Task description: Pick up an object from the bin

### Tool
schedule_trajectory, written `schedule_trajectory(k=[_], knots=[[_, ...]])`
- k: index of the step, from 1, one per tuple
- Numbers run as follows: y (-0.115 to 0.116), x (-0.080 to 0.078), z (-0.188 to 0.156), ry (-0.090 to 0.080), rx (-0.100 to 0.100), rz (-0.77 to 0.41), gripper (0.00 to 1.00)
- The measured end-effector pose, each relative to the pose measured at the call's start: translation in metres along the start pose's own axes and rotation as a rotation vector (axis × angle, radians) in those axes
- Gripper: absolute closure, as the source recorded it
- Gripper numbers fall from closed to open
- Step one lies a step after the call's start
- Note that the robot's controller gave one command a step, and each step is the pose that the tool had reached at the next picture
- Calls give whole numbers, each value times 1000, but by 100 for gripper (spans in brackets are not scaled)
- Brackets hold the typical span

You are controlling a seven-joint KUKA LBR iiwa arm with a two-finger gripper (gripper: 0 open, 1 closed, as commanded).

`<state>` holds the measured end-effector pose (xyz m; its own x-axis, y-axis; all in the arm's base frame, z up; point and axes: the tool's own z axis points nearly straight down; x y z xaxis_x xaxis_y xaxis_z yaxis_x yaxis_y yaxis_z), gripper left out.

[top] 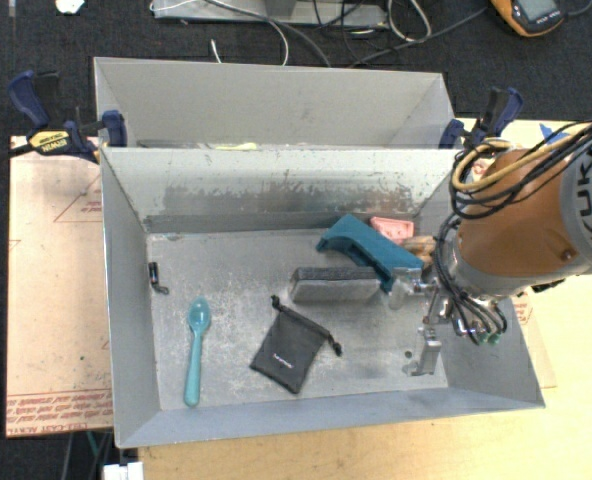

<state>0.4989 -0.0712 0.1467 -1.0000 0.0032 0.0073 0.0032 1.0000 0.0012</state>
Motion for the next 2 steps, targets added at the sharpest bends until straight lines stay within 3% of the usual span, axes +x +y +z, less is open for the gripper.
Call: schedule_trajectory(k=[1, 2], knots=[[0, -2, -4, -7, 1, -3, 0], [29, -19, -16, -5, 1, 106, 0]])
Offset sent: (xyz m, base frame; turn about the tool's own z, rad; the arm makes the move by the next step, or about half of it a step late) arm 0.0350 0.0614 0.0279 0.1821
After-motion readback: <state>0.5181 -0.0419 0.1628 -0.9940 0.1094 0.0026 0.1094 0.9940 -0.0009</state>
